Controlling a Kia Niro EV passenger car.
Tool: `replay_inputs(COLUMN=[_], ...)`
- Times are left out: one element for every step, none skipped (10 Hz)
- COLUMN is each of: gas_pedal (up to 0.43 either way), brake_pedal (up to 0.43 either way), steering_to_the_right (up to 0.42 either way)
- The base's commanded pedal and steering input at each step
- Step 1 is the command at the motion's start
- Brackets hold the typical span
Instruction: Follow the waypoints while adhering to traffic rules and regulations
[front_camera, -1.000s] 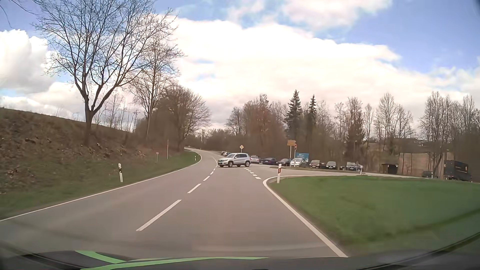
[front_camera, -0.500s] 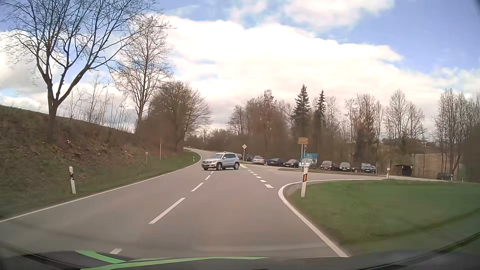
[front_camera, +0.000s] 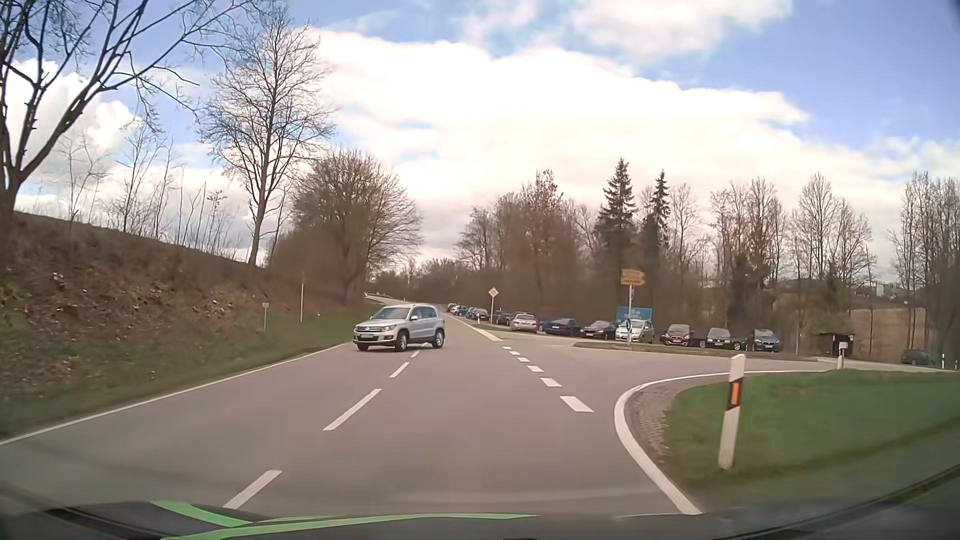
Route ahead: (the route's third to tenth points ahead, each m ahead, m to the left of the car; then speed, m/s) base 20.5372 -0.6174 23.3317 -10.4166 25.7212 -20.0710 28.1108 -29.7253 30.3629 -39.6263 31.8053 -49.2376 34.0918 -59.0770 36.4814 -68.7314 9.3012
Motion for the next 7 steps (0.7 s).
replay_inputs(gas_pedal=[0.000,0.000,0.000,0.000,0.000,0.000,0.000], brake_pedal=[0.256,0.256,0.256,0.250,0.250,0.238,0.238], steering_to_the_right=[0.016,0.025,0.039,0.055,0.075,0.093,0.110])
